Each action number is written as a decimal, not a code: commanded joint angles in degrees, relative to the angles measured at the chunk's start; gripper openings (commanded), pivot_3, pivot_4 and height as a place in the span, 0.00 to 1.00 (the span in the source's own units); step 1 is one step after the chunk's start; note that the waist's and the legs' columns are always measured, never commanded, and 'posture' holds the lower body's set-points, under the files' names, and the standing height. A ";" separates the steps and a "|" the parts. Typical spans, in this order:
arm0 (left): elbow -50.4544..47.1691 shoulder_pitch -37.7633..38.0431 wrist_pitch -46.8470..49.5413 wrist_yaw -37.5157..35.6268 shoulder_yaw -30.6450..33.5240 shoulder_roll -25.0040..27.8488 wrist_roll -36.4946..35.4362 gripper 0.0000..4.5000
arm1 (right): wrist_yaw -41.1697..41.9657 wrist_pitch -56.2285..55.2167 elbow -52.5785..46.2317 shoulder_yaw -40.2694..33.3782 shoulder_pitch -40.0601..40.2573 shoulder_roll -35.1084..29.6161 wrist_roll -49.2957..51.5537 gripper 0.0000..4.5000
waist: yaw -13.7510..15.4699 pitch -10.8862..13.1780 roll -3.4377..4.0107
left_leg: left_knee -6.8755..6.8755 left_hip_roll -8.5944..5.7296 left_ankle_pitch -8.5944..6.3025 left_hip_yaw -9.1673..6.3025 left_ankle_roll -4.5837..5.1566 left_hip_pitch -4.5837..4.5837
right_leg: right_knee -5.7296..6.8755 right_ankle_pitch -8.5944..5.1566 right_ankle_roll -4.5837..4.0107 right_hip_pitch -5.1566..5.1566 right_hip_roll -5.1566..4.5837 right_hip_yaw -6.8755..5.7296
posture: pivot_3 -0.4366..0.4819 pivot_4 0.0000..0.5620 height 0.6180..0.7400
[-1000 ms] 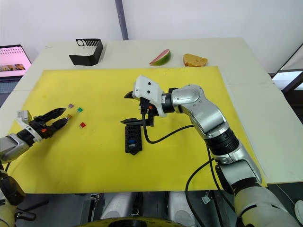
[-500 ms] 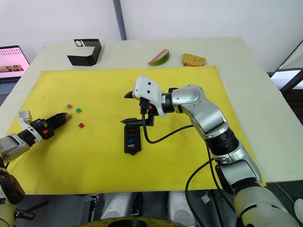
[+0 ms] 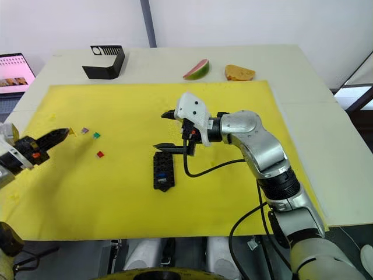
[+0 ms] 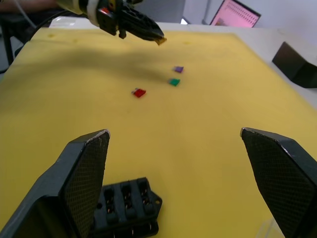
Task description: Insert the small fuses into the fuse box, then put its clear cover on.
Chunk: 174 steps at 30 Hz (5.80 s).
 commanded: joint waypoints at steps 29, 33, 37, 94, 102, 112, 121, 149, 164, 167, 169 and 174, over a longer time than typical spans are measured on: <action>-24.45 -11.90 -12.38 26.01 -19.55 -24.00 -36.67 0.00 | -37.36 24.25 -7.87 -22.55 2.60 20.99 40.34 0.81 | -0.47 -0.02 -0.04 | 0.02 -0.03 0.21 0.00 -0.34 -0.03 | 0.03 0.02 0.04 -0.05 0.09 0.00 | 0.48 0.27 1.00; -25.12 -11.20 -14.59 26.82 -21.40 -23.75 -38.87 0.00 | -40.82 23.62 -6.74 -23.76 1.90 21.49 43.08 0.61 | -0.46 -0.02 -0.04 | 0.03 -0.03 0.21 0.00 -0.34 -0.03 | 0.04 0.02 0.04 -0.05 0.10 -0.01 | 0.48 0.27 1.00; -26.00 -10.43 -16.24 27.27 -23.24 -23.52 -40.93 0.00 | -42.69 22.71 -5.65 -24.15 1.01 21.28 45.29 0.61 | -0.46 -0.02 -0.04 | 0.04 -0.03 0.21 0.01 -0.34 -0.03 | 0.04 0.02 0.04 -0.05 0.10 0.00 | 0.48 0.27 1.00; -23.67 -10.15 -19.79 21.68 -29.35 -20.82 -40.87 0.00 | -48.31 17.95 -4.90 -19.45 1.13 17.18 53.38 0.44 | -0.46 -0.02 -0.04 | 0.05 -0.02 0.19 0.01 -0.26 -0.05 | 0.02 0.01 0.04 -0.04 0.12 -0.01 | 0.48 0.27 1.00; -23.70 -10.41 -20.05 21.33 -29.81 -20.58 -40.87 0.00 | -48.62 17.38 -4.94 -19.19 1.38 16.97 53.65 0.44 | -0.46 -0.02 -0.04 | 0.05 -0.02 0.19 0.01 -0.25 -0.05 | 0.02 0.01 0.04 -0.04 0.12 -0.01 | 0.48 0.27 1.00; -23.30 -10.59 -20.19 21.32 -30.07 -20.65 -41.09 0.00 | -49.30 17.13 -5.16 -19.16 1.65 16.47 54.58 0.01 | -0.46 -0.02 -0.04 | 0.05 -0.02 0.19 0.01 -0.25 -0.06 | 0.01 0.01 0.04 -0.04 0.12 -0.01 | 0.48 0.27 1.00; -22.86 -6.67 -13.10 12.54 -27.23 -6.45 -38.03 0.67 | -47.51 19.39 -5.92 -20.22 0.61 12.04 58.99 0.00 | -0.96 0.00 -0.02 | 0.02 -0.01 0.16 0.01 -0.20 -0.06 | 0.02 0.01 0.04 -0.07 0.16 0.00 | 0.48 0.27 1.00; -44.56 14.14 -55.35 -34.42 -51.72 12.11 28.16 0.99 | 1.64 22.03 -4.70 28.05 -25.16 -11.29 8.89 0.00 | -0.41 0.21 0.25 | 0.00 0.07 -0.15 0.03 0.35 -0.32 | -0.33 -0.01 0.01 -0.19 0.05 0.00 | 0.48 0.27 1.00; -46.04 12.62 -55.08 -33.76 -53.14 7.42 31.44 0.99 | 8.04 20.17 -5.32 30.30 -22.81 -11.98 -0.13 0.00 | -0.46 0.21 0.25 | 0.06 0.05 -0.13 0.03 0.32 -0.31 | -0.26 0.00 0.02 -0.19 0.06 -0.02 | 0.48 0.27 1.00; -46.40 12.79 -55.38 -33.70 -53.15 7.02 31.95 0.99 | 8.75 20.04 -5.07 30.14 -22.42 -11.51 -1.04 0.00 | -0.45 0.20 0.25 | 0.06 0.05 -0.13 0.03 0.32 -0.31 | -0.25 0.00 0.03 -0.19 0.06 -0.02 | 0.48 0.27 1.00; -46.37 12.97 -55.50 -33.75 -53.04 6.99 32.20 0.99 | 8.86 19.81 -4.52 30.09 -22.22 -10.93 -1.73 0.00 | -0.49 0.20 0.25 | 0.06 0.05 -0.13 0.03 0.31 -0.31 | -0.24 0.00 0.03 -0.19 0.06 -0.02 | 0.48 0.27 1.00; -46.31 13.35 -55.63 -33.68 -52.90 6.89 32.79 0.99 | 9.44 19.75 -4.31 30.20 -21.57 -10.31 -3.06 0.00 | -0.45 0.20 0.24 | 0.07 0.05 -0.12 0.03 0.29 -0.31 | -0.22 0.00 0.03 -0.19 0.06 -0.02 | 0.48 0.27 1.00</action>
